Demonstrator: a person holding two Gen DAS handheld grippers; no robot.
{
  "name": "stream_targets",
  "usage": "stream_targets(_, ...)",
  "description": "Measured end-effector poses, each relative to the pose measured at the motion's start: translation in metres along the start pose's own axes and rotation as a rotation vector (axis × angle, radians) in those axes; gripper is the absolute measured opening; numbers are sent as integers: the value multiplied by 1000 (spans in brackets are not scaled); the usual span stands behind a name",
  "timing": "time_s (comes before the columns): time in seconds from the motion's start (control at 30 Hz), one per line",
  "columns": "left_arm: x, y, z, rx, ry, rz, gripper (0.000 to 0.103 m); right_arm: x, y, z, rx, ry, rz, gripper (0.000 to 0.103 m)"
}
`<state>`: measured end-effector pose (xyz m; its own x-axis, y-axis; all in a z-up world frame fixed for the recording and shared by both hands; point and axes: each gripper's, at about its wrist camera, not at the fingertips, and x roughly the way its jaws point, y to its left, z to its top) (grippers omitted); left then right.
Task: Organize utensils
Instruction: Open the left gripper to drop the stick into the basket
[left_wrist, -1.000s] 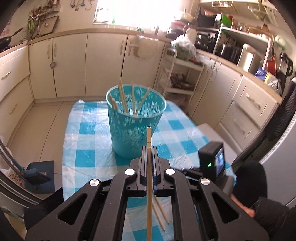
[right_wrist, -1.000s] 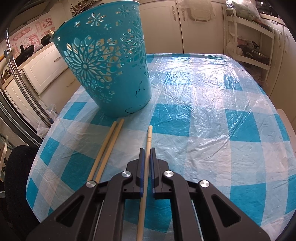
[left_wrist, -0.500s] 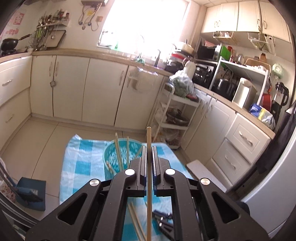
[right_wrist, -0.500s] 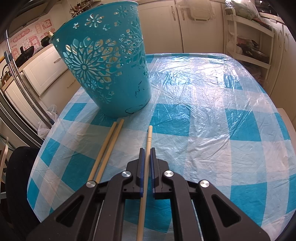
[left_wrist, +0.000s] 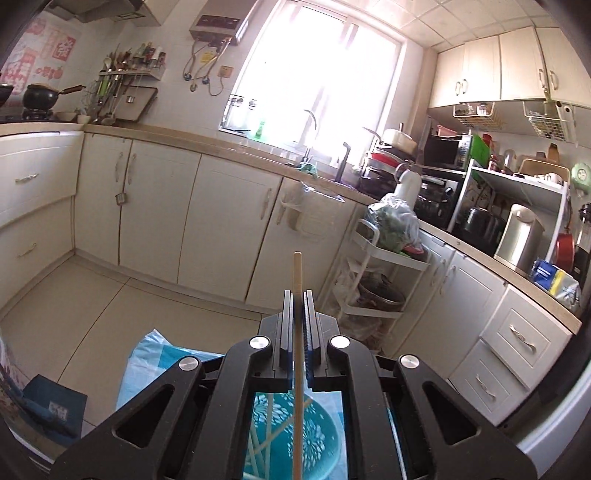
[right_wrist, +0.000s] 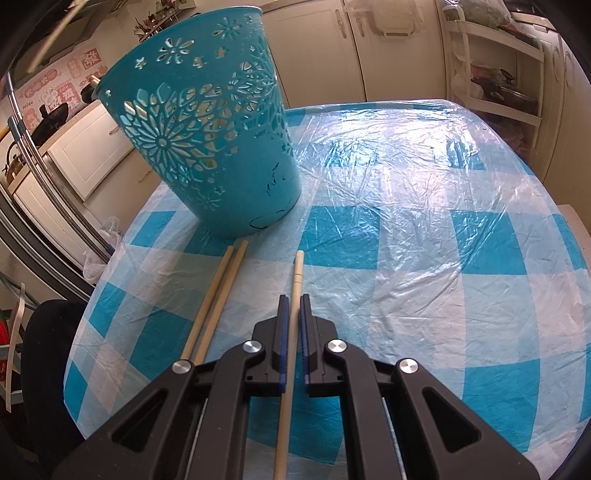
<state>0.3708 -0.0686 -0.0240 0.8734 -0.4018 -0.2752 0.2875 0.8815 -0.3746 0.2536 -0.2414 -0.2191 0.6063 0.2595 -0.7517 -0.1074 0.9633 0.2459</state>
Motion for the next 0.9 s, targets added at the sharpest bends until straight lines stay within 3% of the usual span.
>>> stream_targets(0.23, 28, 12, -10, -35, -15, 38, 5, 1, -1, 0, 19, 1, 18, 6)
stream_targets(0.53, 37, 11, -34, -9, -12, 89, 5, 0, -4, 1, 20, 1, 21, 6)
stream_targets(0.9, 44, 4, -66, 81, 105, 107, 5, 1, -3, 0, 18, 1, 19, 6)
